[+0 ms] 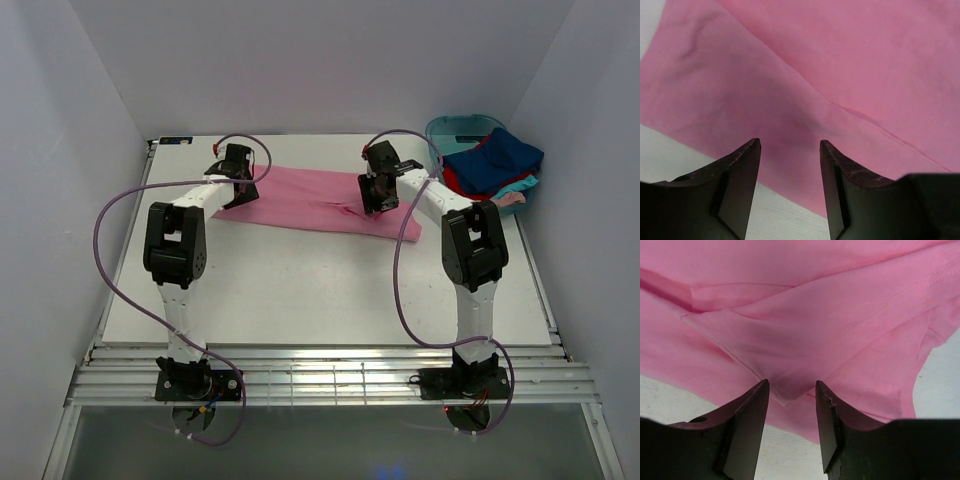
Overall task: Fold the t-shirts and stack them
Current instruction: Fold the other side of the tshirt into a rectangle
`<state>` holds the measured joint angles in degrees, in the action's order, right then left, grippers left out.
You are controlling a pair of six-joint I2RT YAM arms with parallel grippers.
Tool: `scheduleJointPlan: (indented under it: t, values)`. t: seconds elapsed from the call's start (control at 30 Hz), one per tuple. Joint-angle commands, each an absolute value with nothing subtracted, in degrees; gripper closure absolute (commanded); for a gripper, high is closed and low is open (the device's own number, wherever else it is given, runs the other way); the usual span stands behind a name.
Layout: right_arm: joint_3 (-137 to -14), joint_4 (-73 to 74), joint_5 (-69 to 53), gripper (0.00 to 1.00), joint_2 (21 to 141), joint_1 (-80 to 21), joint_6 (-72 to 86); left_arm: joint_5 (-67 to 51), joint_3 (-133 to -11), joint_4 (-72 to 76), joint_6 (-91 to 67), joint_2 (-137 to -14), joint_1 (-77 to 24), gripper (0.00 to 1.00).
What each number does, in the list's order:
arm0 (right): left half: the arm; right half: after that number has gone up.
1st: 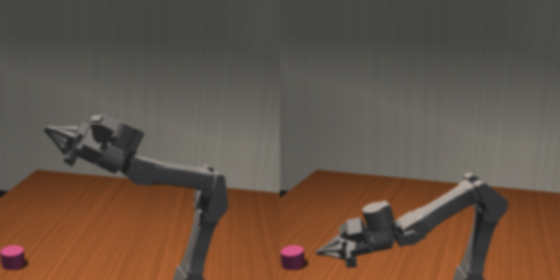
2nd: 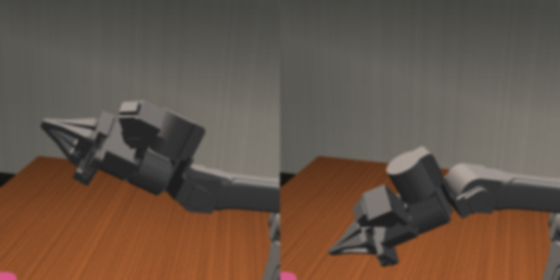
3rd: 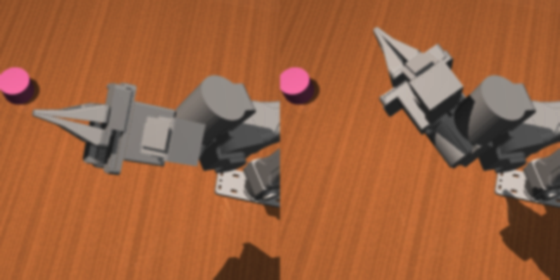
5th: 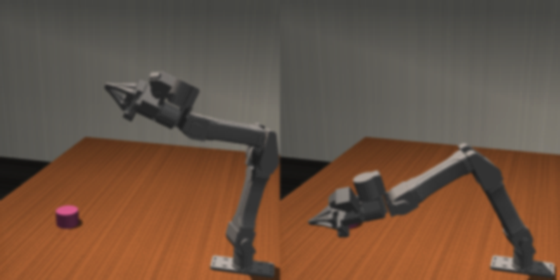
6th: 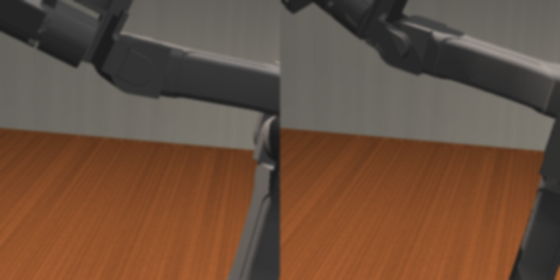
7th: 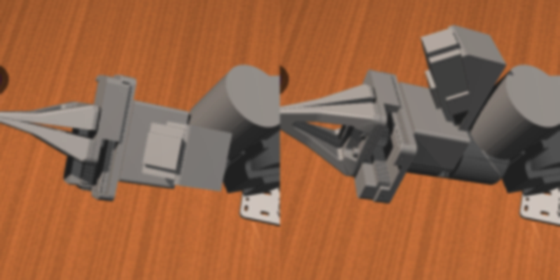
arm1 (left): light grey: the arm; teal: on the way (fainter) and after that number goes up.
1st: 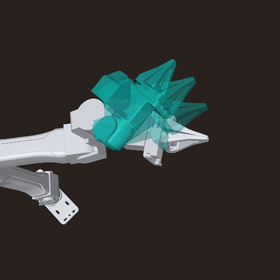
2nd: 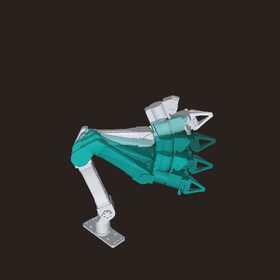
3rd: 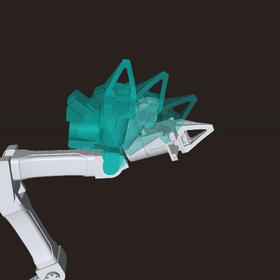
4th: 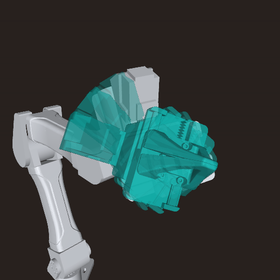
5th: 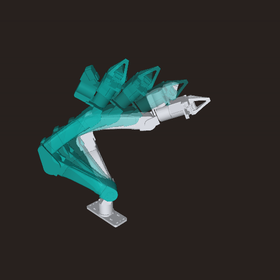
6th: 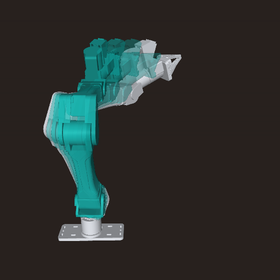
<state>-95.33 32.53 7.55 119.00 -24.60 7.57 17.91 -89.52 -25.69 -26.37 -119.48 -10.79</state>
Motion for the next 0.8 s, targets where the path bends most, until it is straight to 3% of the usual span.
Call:
scheduleJointPlan:
  t: [0.0,0.2,0.5,0.77]
  values:
    - [-95.19,32.08,6.15,0.52,118.12,-25.31,8.17,16.53,-89.21,-24.79,-26.54,-118.38,-13.18,0.39]
    - [-94.57,32.17,7.03,0.57,118.83,-25.40,8.09,16.87,-87.10,-24.78,-26.54,-120.94,-13.89,0.40]
    - [-96.24,33.66,5.36,0.89,120.58,-25.49,8.44,17.49,-81.74,-23.91,-26.46,-120.24,-13.89,0.41]
    - [-102.73,34.63,6.67,0.92,121.90,-25.49,8.61,17.05,-78.75,-23.73,-27.16,-118.92,-13.89,0.42]
